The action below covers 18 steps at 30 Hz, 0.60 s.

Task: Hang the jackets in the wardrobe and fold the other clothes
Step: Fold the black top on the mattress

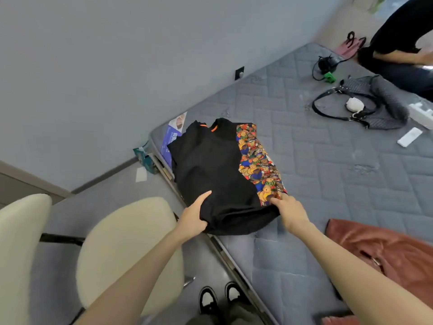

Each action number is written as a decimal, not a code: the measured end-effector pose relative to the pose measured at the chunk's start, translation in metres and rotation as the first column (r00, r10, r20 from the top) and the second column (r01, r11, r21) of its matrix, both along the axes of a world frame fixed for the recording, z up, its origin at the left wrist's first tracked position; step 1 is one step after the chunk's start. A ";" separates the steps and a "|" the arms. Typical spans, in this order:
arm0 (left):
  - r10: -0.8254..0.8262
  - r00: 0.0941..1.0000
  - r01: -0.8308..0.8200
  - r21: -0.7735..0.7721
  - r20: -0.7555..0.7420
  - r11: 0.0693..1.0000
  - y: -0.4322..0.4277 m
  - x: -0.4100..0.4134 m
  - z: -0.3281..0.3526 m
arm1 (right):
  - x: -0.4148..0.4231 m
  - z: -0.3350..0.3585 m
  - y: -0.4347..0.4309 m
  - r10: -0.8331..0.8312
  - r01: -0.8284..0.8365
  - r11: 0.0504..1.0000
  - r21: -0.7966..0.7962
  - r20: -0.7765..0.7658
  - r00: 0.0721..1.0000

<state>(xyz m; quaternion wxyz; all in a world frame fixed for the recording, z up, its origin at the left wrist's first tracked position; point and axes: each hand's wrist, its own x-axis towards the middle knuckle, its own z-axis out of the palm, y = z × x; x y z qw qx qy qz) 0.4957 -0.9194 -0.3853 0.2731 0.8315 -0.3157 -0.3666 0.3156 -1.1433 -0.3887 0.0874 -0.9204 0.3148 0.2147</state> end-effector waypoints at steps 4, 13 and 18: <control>-0.066 0.996 0.052 0.233 0.052 0.971 -0.004 -0.046 -0.029 | -0.043 -0.016 -0.002 0.039 -0.044 0.993 -0.109 -0.046 0.998; -0.375 0.923 0.366 0.501 -0.088 0.784 -0.046 -0.190 -0.073 | -0.169 -0.049 -0.039 0.000 -0.042 0.970 -0.241 -0.170 0.985; -0.232 0.865 0.468 0.553 -0.444 0.689 -0.051 -0.242 -0.098 | -0.243 -0.075 -0.050 -0.034 -0.032 0.989 -0.144 -0.435 0.900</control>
